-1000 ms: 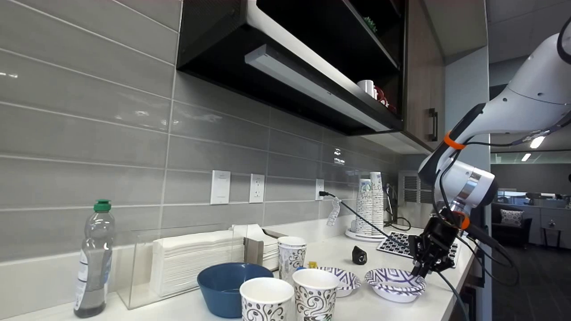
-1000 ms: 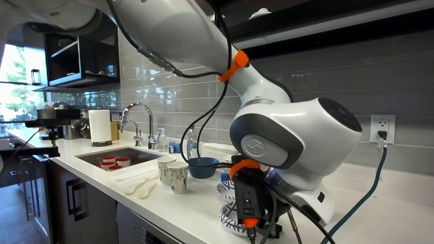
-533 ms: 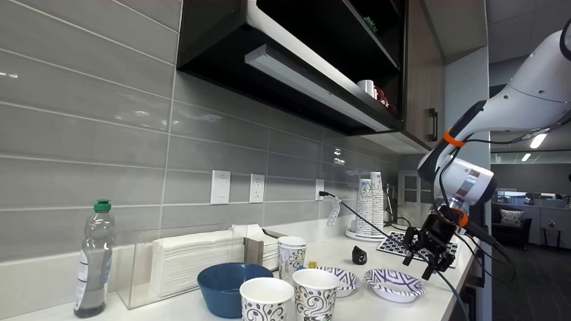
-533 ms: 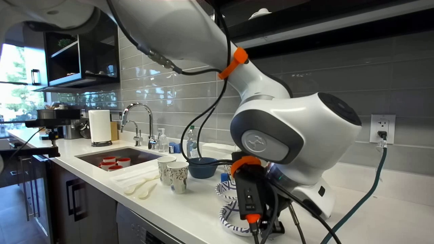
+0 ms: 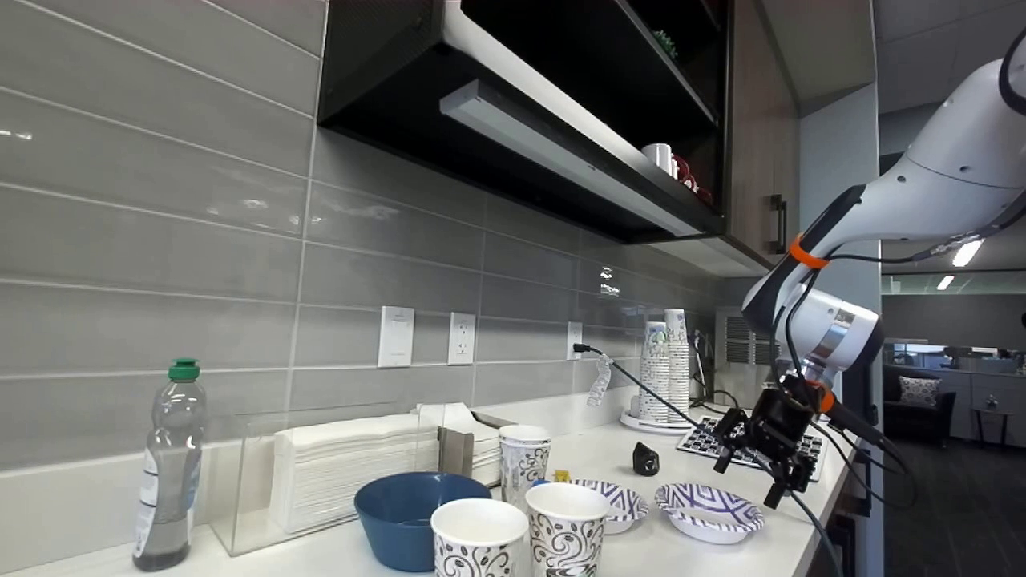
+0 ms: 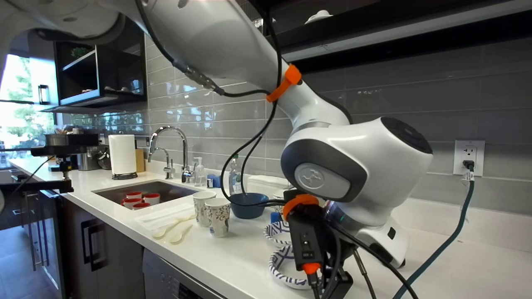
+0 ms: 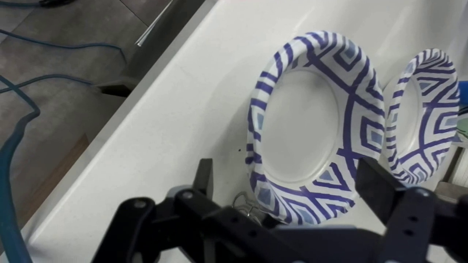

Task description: Stack the bowls together

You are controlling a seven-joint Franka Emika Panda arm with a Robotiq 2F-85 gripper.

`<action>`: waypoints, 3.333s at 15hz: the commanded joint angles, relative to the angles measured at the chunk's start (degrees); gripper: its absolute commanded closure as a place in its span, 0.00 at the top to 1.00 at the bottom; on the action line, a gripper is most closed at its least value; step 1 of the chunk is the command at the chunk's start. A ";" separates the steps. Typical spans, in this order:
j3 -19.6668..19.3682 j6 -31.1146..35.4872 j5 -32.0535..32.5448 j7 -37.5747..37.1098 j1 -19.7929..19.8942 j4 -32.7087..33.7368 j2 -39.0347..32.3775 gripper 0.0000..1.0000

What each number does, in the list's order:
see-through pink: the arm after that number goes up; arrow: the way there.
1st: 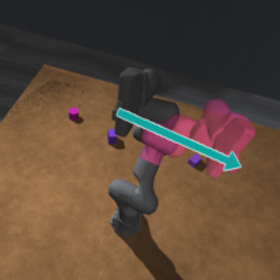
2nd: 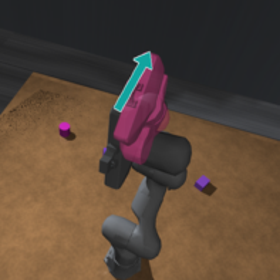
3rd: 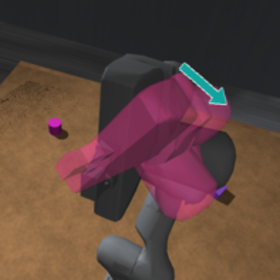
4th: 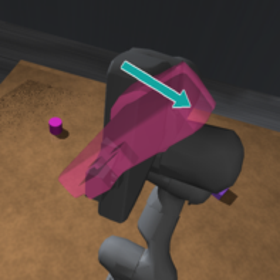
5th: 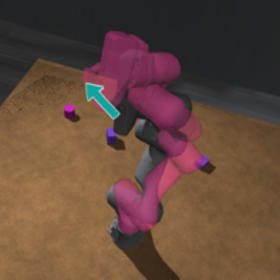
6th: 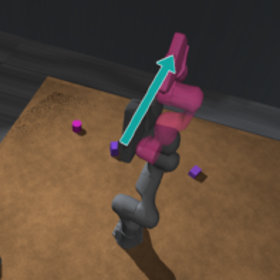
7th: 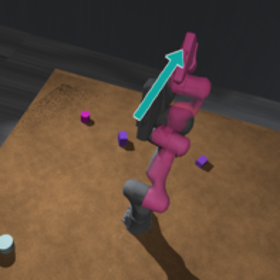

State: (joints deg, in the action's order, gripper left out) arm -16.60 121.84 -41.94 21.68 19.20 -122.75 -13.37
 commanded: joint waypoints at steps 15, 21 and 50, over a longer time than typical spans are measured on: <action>2.44 2.63 7.56 -5.43 0.47 3.30 -3.76 0.09; 2.76 1.27 6.73 -4.41 1.03 4.14 -3.62 0.00; 7.17 -10.07 -8.04 4.30 -1.39 9.99 -4.85 0.01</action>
State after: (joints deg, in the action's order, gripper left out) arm -9.79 109.99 -47.59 27.08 18.65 -114.66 -15.98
